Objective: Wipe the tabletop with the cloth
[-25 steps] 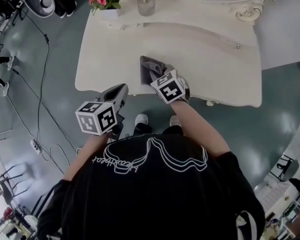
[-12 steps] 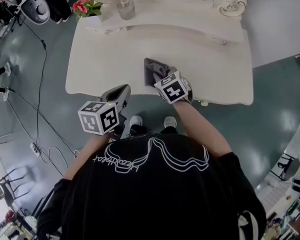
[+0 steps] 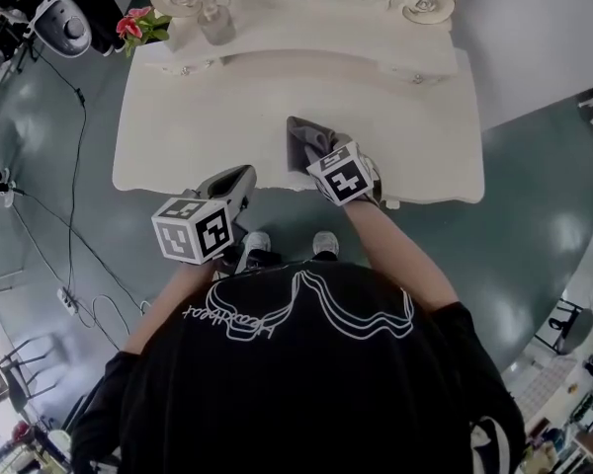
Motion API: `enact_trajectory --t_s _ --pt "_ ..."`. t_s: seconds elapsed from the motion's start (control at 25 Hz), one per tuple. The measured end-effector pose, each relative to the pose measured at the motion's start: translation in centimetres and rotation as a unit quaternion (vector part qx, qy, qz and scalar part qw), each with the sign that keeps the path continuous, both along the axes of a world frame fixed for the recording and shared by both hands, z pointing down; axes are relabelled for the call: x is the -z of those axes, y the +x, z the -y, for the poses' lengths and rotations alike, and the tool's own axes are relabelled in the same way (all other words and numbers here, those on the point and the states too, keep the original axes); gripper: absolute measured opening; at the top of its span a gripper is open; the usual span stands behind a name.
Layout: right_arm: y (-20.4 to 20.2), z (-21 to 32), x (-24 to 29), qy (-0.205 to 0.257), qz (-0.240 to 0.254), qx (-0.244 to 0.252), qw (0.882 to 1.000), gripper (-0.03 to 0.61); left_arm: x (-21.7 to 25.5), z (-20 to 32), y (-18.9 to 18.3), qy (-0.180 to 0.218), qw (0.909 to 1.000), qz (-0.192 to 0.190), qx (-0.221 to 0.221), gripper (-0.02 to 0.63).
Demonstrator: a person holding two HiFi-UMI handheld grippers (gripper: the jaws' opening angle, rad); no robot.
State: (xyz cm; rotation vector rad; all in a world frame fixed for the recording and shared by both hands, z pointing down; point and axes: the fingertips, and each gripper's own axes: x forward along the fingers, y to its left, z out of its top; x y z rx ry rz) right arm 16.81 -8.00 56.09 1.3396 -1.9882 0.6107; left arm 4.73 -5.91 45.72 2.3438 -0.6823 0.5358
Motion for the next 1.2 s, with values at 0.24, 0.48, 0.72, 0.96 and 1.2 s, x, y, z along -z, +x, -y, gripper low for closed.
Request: enact_trajectory --t_s 0.24,0.48,0.72,0.96,1.2 --pt "3.5 -1.8 -0.3 0.001 0.003 -0.018 1.000 0.054 0.0 -0.8 2.9 0.002 1.0000 -0.002 -0.004 0.005" --pt "7.2 -3.6 -0.2 0.003 0.006 -0.033 0.999 0.054 -0.4 -2.2 6.3 0.002 0.9999 -0.003 -0.014 0.005" --pt "10.8 -5.5 -0.2 0.009 0.004 -0.047 0.999 0.054 -1.0 -4.0 9.9 -0.002 0.9996 -0.007 -0.028 0.005" --pt "15.0 -7.6 -0.1 0.011 -0.001 -0.074 0.997 0.054 -1.5 -5.4 13.1 -0.005 0.9988 -0.009 -0.049 0.005" --pt "19.4 -9.9 -0.1 0.012 -0.004 -0.111 0.994 0.054 -2.0 -6.6 15.9 -0.008 0.9975 -0.008 -0.069 0.005"
